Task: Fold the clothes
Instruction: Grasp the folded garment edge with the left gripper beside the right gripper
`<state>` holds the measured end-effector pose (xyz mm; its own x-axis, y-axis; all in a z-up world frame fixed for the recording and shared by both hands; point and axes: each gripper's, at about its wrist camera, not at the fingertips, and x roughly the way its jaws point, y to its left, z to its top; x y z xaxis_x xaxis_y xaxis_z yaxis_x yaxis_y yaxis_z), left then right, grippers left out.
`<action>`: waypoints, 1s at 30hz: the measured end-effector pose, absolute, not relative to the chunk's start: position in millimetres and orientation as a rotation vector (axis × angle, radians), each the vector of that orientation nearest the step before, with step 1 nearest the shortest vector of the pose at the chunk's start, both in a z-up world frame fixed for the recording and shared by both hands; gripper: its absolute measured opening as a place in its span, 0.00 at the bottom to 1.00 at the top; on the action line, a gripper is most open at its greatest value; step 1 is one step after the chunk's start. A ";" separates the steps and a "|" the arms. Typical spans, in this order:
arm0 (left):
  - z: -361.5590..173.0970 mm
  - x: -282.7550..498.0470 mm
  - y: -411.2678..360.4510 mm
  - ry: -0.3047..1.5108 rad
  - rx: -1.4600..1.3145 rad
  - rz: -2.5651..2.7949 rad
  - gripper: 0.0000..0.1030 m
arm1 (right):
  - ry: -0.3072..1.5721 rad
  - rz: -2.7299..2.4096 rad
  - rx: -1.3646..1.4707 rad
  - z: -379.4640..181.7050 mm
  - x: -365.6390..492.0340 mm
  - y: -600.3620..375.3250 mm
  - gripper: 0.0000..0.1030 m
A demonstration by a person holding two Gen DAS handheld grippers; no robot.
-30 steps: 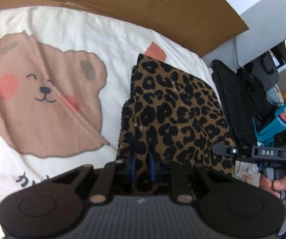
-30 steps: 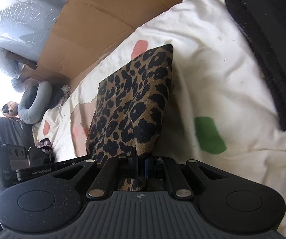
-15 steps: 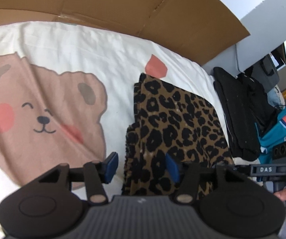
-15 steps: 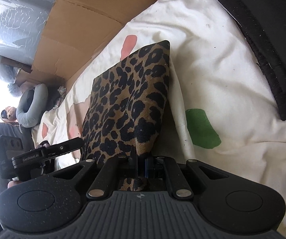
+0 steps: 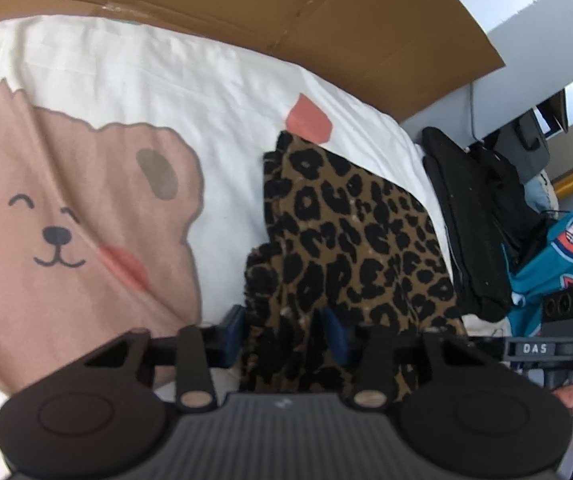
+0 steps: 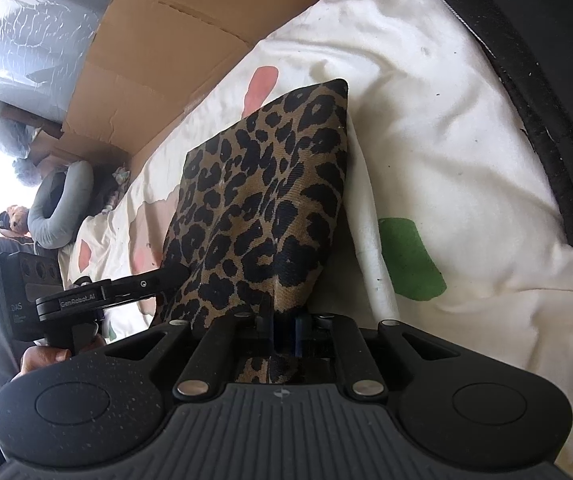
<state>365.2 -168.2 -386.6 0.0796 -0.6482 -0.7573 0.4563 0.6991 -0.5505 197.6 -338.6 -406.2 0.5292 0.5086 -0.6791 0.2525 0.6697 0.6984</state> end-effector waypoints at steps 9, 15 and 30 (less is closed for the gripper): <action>-384.4 368.7 -162.2 1.255 -0.212 -0.822 0.37 | 0.989 0.134 0.966 -413.6 196.2 -352.8 0.33; -389.1 373.8 -164.5 1.271 -0.236 -0.812 0.56 | 0.978 0.104 1.036 -423.5 198.1 -355.3 0.33; -395.3 372.8 -179.9 1.265 -0.255 -0.833 0.51 | 0.977 0.119 1.038 -428.1 207.4 -347.2 0.33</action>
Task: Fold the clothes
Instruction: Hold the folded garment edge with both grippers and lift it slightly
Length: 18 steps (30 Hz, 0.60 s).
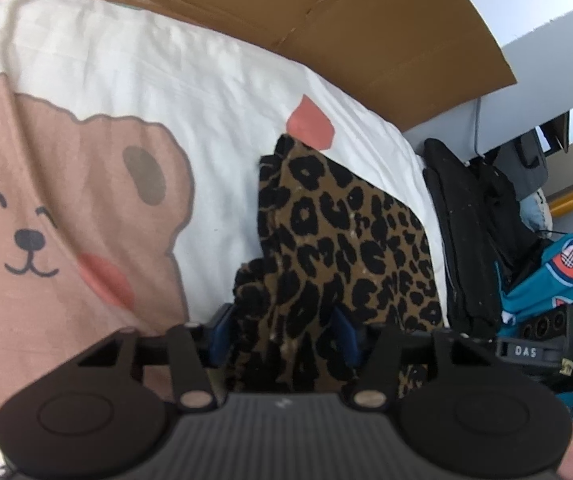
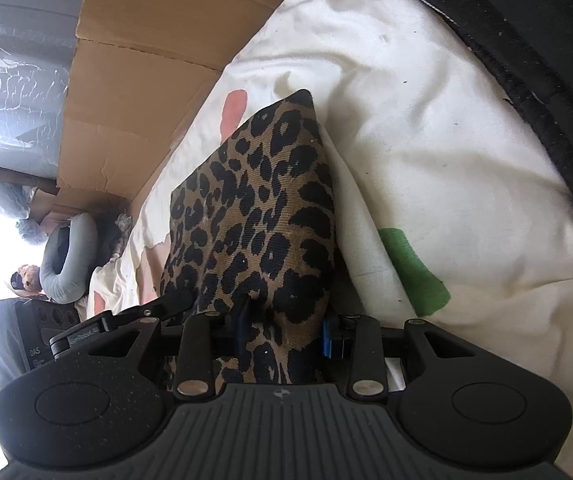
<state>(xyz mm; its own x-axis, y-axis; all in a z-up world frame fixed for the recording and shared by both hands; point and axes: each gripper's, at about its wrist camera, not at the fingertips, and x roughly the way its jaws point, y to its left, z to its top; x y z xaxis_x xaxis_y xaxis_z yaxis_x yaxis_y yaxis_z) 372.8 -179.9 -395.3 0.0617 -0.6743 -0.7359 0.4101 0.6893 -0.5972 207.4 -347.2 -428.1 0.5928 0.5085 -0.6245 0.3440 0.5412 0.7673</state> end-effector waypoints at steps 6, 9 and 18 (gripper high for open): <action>-384.5 371.8 -178.0 1.240 -0.235 -0.844 0.42 | 0.971 0.140 1.002 -419.2 208.8 -343.6 0.33; -390.8 375.3 -177.5 1.273 -0.248 -0.834 0.48 | 0.975 0.135 1.005 -420.7 208.1 -345.7 0.33; -407.5 383.7 -175.7 1.320 -0.359 -0.861 0.64 | 0.982 0.107 1.072 -433.9 206.1 -353.4 0.33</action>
<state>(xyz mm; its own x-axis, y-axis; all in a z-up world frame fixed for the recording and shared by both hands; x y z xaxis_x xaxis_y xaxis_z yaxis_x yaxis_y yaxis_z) 383.7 -175.7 -407.5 0.0066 -0.7215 -0.6923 0.3426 0.6521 -0.6763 206.1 -353.4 -433.9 0.5924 0.5128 -0.6213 0.3665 0.5153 0.7747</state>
